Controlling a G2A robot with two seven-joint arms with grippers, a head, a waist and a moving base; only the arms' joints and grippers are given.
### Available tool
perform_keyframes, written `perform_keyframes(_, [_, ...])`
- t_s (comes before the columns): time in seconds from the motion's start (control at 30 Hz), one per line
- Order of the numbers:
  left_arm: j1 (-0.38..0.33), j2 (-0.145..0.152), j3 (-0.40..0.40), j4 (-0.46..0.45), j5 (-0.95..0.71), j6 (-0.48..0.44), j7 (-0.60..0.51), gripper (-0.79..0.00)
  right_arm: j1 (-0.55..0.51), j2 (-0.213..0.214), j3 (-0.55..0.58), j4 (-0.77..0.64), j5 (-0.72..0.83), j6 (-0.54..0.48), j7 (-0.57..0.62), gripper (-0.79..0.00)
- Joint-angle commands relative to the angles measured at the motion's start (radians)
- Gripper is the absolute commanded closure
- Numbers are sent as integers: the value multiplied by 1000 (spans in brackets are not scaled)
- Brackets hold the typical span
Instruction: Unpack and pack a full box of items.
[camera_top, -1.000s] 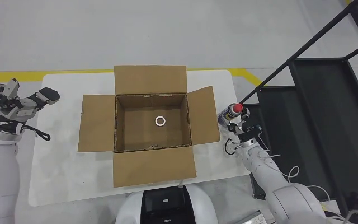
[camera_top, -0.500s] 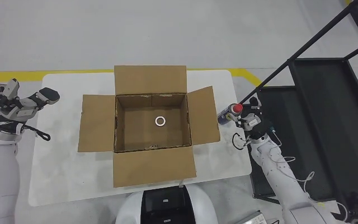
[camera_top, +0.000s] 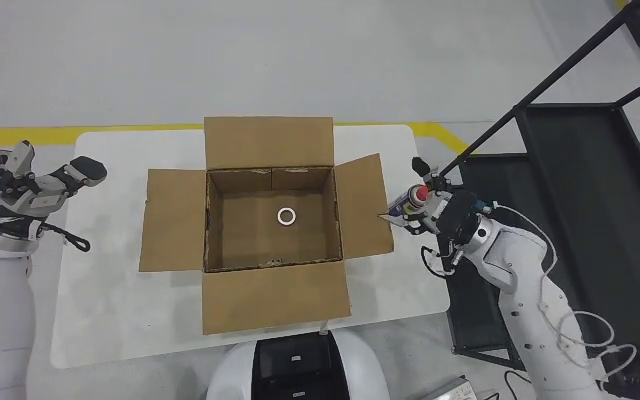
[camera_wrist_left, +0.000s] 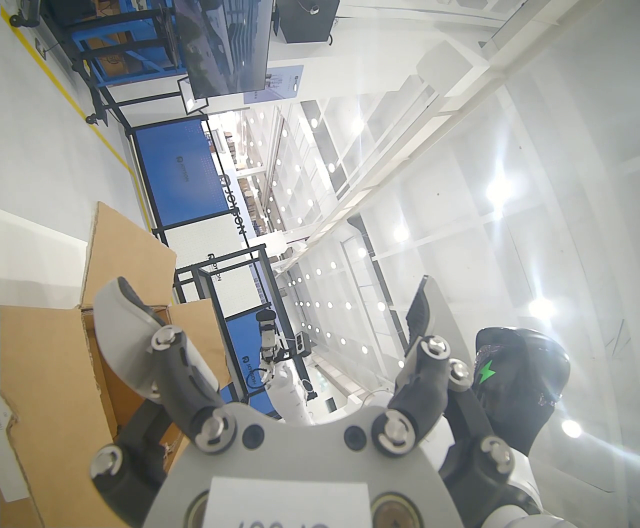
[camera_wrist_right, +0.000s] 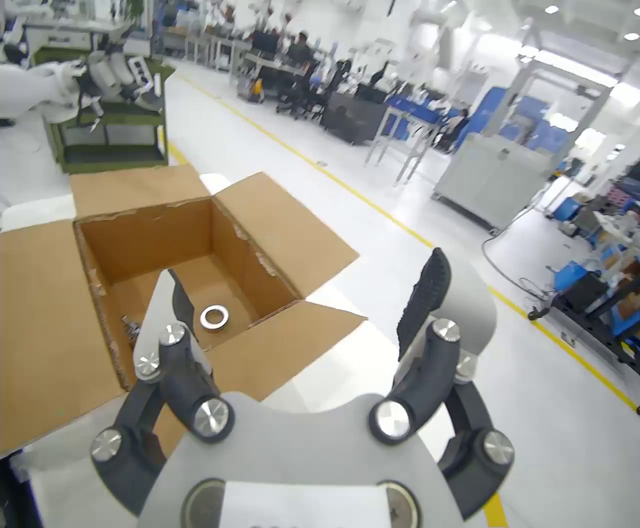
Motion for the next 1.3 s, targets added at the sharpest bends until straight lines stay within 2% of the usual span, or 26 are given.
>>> perform_keyframes(0.0, [0, 0, 0, 0, 0, 0, 0, -785, 42, -1, -40, -15, 52, -22, 173, -785])
perform_keyframes(0.1, [0, 0, 0, 0, 0, 0, 0, -785, 115, -4, -117, -1, 151, -52, 315, -785])
perform_keyframes(0.13, [0, 0, 0, 0, 0, 0, 0, -785, 121, -4, -127, 5, 164, -66, 330, -785])
perform_keyframes(0.67, [0, 0, 0, 0, 0, 0, 0, -785, 126, -4, -137, -8, 158, -67, 337, -785])
perform_keyframes(0.77, [0, 0, 0, 0, 0, 0, 0, -785, 195, -9, -211, -26, 127, -26, 461, -785])
perform_keyframes(0.9, [0, 0, 0, 0, 0, 0, 0, -785, 362, -28, -388, -17, 113, 25, 754, -785])
perform_keyframes(1.03, [0, 0, 0, 0, 0, 0, 0, -785, 532, -63, -562, 86, 198, 93, 949, -785])
perform_keyframes(1.17, [0, 0, 0, 0, 0, 0, 0, -785, 646, -100, -670, 242, 344, 167, 1004, -785])
perform_keyframes(1.27, [0, 0, 0, 0, 0, 0, 0, -785, 662, -104, -680, 268, 355, 178, 1015, -785])
